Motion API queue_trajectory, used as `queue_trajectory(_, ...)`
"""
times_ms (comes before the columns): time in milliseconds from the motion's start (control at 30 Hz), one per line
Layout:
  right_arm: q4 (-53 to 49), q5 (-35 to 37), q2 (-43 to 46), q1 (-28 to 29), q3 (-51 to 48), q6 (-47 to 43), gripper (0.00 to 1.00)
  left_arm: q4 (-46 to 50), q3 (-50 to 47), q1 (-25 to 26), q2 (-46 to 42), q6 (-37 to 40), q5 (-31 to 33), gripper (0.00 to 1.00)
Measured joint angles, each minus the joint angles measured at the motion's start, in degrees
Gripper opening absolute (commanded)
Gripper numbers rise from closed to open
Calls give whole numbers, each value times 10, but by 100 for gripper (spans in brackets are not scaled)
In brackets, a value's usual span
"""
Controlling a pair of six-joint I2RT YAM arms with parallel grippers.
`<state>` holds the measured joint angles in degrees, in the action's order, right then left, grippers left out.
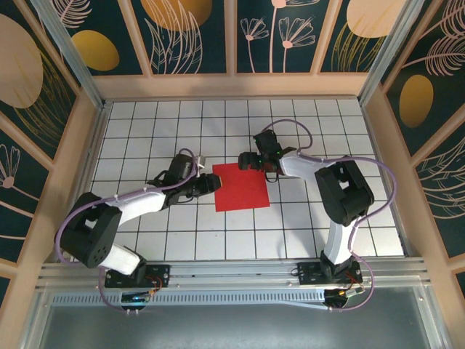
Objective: Fold a paper plane with a square sheet of paper (fold left side to right side)
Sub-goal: Pick up the square sheet of paper from the center of the table.
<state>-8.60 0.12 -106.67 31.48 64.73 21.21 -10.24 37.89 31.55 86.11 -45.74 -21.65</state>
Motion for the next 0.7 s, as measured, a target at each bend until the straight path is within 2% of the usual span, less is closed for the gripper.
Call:
queue_trajectory(200,-23,0,-29,0,27,-14,97,1,2,11,28,-2,2,28)
queue_trajectory(700,-28,21,-41,13,34,-14,95,-2,5,19,88,-6,11,17)
